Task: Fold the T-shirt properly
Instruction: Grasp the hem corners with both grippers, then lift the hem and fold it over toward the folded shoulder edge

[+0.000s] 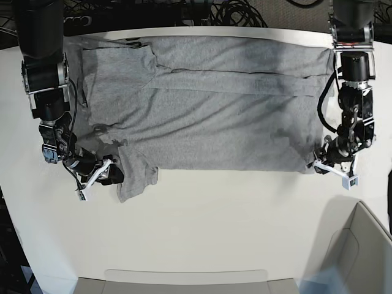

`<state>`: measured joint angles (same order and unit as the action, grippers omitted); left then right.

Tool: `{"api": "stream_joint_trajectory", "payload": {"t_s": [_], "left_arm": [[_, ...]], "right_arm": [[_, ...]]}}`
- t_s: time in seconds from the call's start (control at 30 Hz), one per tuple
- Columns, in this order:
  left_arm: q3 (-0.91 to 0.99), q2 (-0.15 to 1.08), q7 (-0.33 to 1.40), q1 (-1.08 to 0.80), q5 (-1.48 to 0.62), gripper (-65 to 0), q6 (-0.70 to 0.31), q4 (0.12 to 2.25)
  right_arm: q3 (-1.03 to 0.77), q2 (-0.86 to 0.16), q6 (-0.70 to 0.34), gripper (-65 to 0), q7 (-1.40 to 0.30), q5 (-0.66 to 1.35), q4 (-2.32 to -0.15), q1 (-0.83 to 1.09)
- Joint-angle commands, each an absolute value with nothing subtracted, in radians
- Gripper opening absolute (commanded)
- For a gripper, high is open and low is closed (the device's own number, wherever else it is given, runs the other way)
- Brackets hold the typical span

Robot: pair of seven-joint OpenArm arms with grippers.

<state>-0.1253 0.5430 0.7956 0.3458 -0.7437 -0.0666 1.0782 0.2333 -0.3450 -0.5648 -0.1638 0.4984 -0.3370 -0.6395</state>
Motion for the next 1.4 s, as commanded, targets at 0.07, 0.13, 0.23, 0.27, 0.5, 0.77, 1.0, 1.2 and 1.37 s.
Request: {"api": "stream_joint_trajectory", "payload": {"t_s": [0.07, 0.13, 0.23, 0.27, 0.5, 0.77, 1.0, 1.2, 1.37], "left_arm": [[-0.177, 0.565, 0.722, 0.395, -0.753, -43.9, -0.07, 1.004], [-0.177, 0.564, 0.71, 0.394, -0.754, -43.9, -0.074, 1.003], [-0.177, 0.561, 0.71, 0.394, -0.754, -43.9, -0.154, 1.003], [-0.176, 0.561, 0.71, 0.395, -0.754, -43.9, -0.182, 1.001], [-0.176, 0.542, 0.693, 0.429, -0.756, -43.8, -0.22, 0.88], [-0.177, 0.512, 0.691, 0.421, -0.756, -43.2, -0.315, 0.845], [-0.188, 0.509, 0.691, 0.395, -0.754, -60.9, -0.317, 0.845], [-0.171, 0.51, 0.664, 0.378, -0.751, -65.0, -0.326, 0.845], [-0.027, 0.507, 0.644, 0.377, -0.751, -65.0, -0.423, 0.846]], "right_arm": [[0.236, -0.358, -0.545, -40.0, -0.193, 0.478, -0.348, -0.656], [0.236, -0.358, -0.545, -40.0, -0.193, 0.478, -0.348, -0.656], [0.236, -0.358, -0.545, -40.0, -0.193, 0.478, -0.348, -0.656], [0.237, -0.357, -0.545, -40.0, -0.193, 0.476, -0.348, -0.656], [0.237, -0.358, -0.545, -40.0, -0.191, 0.475, -0.348, -0.639], [0.237, -0.357, -0.544, -40.0, -0.189, 0.475, -0.348, -0.638], [0.237, -0.352, -0.544, -47.0, -0.189, 0.473, -0.348, -0.638], [0.237, -0.355, -0.544, -65.0, -0.14, 0.473, -0.348, -0.639], [0.229, -0.36, -0.544, -65.0, -0.134, 0.473, -0.348, -0.644]]}}
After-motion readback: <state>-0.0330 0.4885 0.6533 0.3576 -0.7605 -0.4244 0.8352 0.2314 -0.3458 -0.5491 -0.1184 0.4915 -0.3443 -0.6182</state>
